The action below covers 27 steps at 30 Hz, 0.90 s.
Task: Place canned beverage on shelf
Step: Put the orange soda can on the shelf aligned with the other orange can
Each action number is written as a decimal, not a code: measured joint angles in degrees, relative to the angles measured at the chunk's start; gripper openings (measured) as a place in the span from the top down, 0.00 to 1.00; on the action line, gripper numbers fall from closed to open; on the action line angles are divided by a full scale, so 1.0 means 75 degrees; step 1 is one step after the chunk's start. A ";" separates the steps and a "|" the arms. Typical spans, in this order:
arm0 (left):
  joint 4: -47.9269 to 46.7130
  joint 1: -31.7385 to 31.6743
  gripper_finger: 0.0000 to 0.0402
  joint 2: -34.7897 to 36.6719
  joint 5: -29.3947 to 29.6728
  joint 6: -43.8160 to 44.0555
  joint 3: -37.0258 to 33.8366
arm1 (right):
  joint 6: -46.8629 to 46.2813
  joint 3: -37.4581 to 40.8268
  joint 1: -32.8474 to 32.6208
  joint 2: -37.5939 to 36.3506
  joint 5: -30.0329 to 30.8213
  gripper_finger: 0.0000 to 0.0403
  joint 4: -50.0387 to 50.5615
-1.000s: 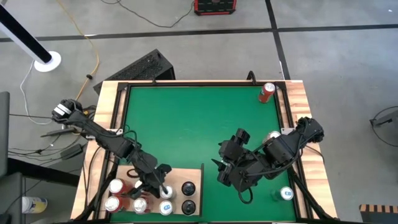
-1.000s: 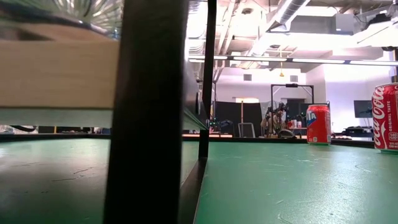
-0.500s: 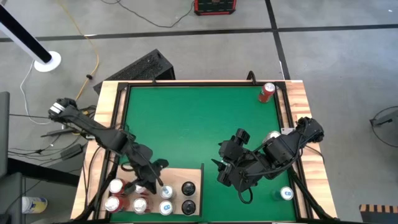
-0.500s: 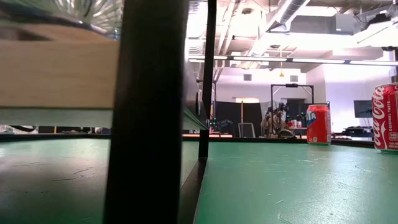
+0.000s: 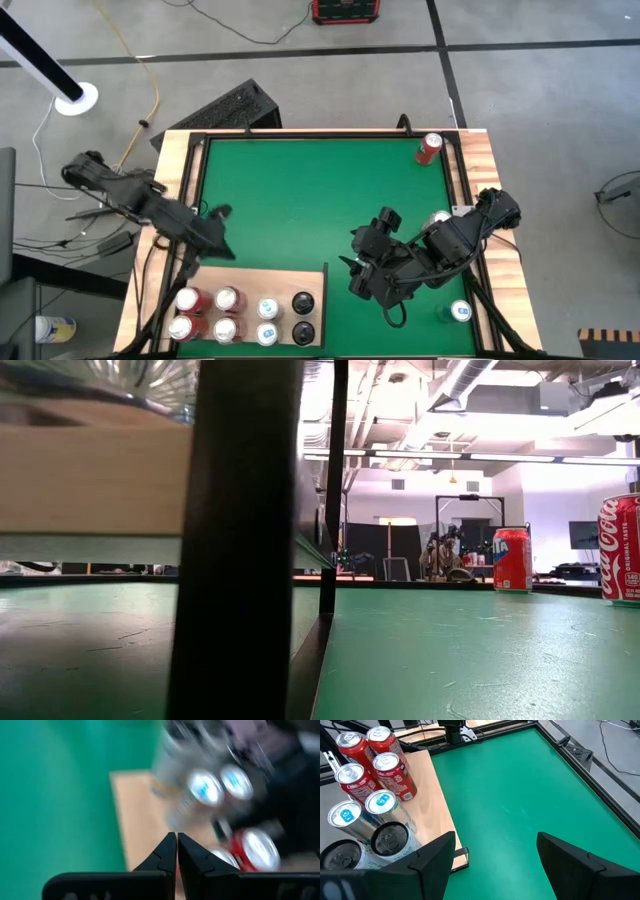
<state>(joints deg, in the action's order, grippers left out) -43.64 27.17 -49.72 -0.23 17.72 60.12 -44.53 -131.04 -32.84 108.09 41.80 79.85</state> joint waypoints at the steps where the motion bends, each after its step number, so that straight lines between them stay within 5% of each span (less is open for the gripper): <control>1: 0.0106 0.0051 1.00 0.0245 0.0481 0.0104 -0.0006 | 0.0000 0.0000 0.0000 0.0000 -0.0001 0.25 0.0051; 5: 0.0876 0.0232 1.00 0.1117 0.1746 0.0129 -0.0178 | -0.0003 0.0000 0.0000 0.0000 -0.0183 0.25 0.0387; 16: 0.1901 0.0272 1.00 0.2407 0.2193 -0.1144 -0.0935 | -0.1545 0.0000 0.0610 0.0000 0.0378 0.25 0.0230; 22: 0.2734 0.0269 1.00 0.2584 0.1965 -0.2205 -0.1420 | -0.2179 0.0000 0.2003 -0.0031 0.0037 0.25 0.0665; 27: 0.2800 0.0265 1.00 0.2613 0.1943 -0.2698 -0.1437 | -0.1133 0.0000 0.3378 -0.0083 -0.0808 0.25 0.1021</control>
<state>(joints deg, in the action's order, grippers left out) -22.65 29.16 -30.13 14.35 -2.51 49.34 -53.03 -131.04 -7.50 107.47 35.74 87.51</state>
